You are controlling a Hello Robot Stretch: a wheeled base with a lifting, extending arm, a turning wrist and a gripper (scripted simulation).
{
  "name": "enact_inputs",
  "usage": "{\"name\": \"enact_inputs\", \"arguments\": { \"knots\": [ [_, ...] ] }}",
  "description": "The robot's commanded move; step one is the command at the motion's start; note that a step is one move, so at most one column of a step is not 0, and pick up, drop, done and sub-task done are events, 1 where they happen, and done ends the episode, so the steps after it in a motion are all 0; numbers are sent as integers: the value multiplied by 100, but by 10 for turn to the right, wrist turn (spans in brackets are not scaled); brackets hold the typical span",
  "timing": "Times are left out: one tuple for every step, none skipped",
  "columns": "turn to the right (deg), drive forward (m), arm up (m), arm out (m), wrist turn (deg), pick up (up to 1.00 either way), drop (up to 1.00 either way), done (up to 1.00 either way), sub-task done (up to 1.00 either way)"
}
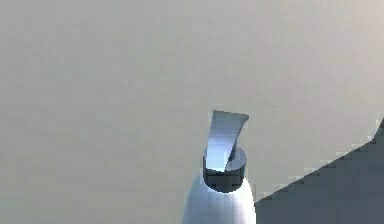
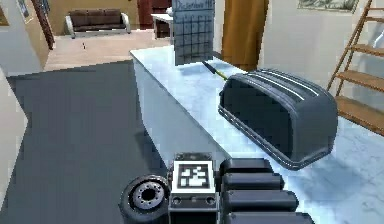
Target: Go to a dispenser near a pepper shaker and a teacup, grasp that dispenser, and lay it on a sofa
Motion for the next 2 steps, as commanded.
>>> {"name": "enact_inputs", "arguments": {
  "knots": [
    [-60, 0, 0, 0, 0, 0, 0, 0, 0],
    [0, 25, 0, 0, 0, 0, 0, 0, 0]
  ]
}}
